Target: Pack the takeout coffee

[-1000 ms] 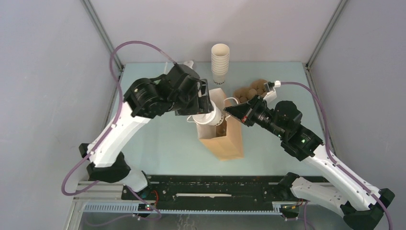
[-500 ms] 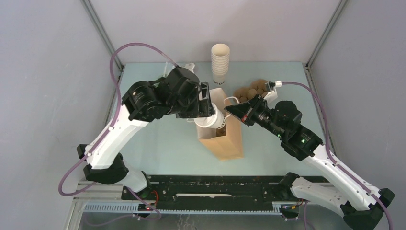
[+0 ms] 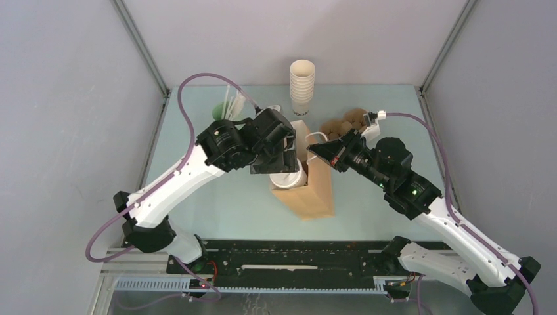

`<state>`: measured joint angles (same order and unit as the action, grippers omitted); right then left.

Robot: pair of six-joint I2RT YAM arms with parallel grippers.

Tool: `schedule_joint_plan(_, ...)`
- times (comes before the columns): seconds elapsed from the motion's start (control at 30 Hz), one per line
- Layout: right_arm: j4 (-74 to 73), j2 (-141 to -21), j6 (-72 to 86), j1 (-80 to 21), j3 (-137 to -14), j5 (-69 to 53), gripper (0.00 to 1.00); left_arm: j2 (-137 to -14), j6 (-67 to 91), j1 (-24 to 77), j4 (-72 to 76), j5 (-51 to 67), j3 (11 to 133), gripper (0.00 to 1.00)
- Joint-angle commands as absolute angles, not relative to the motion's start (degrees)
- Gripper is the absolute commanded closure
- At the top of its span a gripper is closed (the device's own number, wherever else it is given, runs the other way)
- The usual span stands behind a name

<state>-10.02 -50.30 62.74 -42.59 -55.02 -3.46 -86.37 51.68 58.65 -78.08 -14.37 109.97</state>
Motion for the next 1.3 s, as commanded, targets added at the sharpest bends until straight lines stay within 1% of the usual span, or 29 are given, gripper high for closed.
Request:
schedule_joint_plan(0.0,-8.81,-50.08,64.72,-43.03,-57.13,-2.74,1.00,-84.61,53.17,58.82,-73.13,-13.18,107.53,0.71)
schedule_joint_plan(0.2,-10.08,-49.08,66.47,-41.01,-55.72,-3.91,1.00,-88.06,52.47,58.71,-72.14,-12.22,109.11,0.71)
schedule_joint_plan(0.33,-10.36,-46.20,69.34,-37.45,-52.24,-5.93,1.00,-90.73,51.83,58.71,-71.79,-12.39,110.67,0.72)
schedule_joint_plan(0.47,-14.08,-43.57,68.73,-33.31,-51.86,-7.67,1.00,-94.03,51.23,58.86,-72.06,-11.98,113.50,0.72)
schedule_joint_plan(0.87,-29.01,-38.83,59.20,-16.27,-51.86,-22.01,1.00,-109.19,49.16,61.18,-78.05,-12.77,131.75,0.74)
schedule_joint_plan(1.07,-30.70,-37.71,54.50,-11.56,-51.94,-26.76,1.00,-115.67,49.11,62.92,-81.24,-13.77,137.56,0.76)
schedule_joint_plan(1.27,-29.82,-37.65,52.45,-11.40,-51.89,-28.20,1.00,-114.29,50.53,64.39,-81.65,-17.91,133.52,0.77)
